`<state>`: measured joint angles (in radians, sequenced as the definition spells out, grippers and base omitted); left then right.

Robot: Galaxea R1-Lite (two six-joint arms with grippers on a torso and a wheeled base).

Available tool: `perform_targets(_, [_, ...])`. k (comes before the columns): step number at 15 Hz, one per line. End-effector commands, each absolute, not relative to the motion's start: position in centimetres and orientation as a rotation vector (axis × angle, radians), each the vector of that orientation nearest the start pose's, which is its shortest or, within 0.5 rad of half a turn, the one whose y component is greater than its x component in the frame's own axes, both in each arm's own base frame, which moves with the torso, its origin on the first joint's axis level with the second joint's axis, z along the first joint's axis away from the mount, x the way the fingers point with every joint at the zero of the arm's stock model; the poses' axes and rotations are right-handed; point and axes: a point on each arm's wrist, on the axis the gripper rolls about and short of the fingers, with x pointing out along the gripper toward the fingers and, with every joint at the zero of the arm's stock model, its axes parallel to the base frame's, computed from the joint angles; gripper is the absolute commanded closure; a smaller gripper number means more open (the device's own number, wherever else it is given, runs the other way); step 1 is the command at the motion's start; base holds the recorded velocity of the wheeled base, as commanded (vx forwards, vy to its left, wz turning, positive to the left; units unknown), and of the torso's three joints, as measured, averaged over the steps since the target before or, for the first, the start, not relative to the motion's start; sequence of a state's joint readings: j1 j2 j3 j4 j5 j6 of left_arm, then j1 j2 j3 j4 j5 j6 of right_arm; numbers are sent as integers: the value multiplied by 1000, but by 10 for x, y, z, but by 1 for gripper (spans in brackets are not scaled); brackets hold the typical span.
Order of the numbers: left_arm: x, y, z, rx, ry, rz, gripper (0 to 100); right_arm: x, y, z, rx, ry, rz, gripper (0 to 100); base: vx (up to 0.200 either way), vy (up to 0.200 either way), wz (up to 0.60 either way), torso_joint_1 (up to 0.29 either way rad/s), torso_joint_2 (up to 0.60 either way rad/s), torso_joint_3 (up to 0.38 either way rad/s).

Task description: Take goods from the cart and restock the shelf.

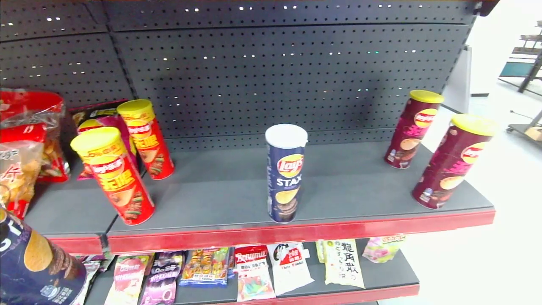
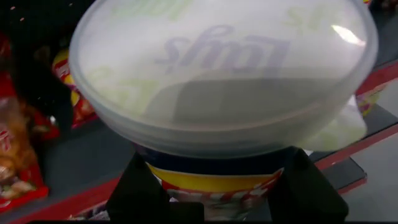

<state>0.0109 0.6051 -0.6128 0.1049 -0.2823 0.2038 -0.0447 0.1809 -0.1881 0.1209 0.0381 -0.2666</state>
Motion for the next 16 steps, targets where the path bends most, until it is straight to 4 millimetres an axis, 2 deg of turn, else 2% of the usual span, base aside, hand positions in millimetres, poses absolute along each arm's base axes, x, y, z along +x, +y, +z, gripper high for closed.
perform_targets(1, [31,-6,237,187,77,-281,100,-19,2,118,-262,114,9,0,0,0,-600,17,2,7])
perform_targets(3, [32,-6,237,186,83,-282,100,-19,2,113,-261,125,14,0,0,0,-600,-2,2,7])
perform_targets(7, [39,-6,237,181,108,-279,100,-25,2,92,-248,84,20,0,0,0,0,0,0,0])
perform_targets(9, [52,-6,239,177,132,-281,100,-24,2,89,-182,83,17,0,0,0,0,0,0,0])
perform_targets(11, [77,-5,242,176,143,-281,100,-26,1,87,-101,68,31,0,0,0,0,0,0,0])
perform_targets(13, [104,-5,242,172,149,-283,100,-29,1,85,-90,29,49,0,0,0,0,0,0,0])
perform_targets(14, [128,-5,239,152,161,-285,100,-27,1,84,-57,10,43,0,0,0,0,0,0,0])
perform_targets(16, [143,-5,237,143,167,-291,100,-23,1,76,-35,-4,54,0,0,0,0,0,0,0])
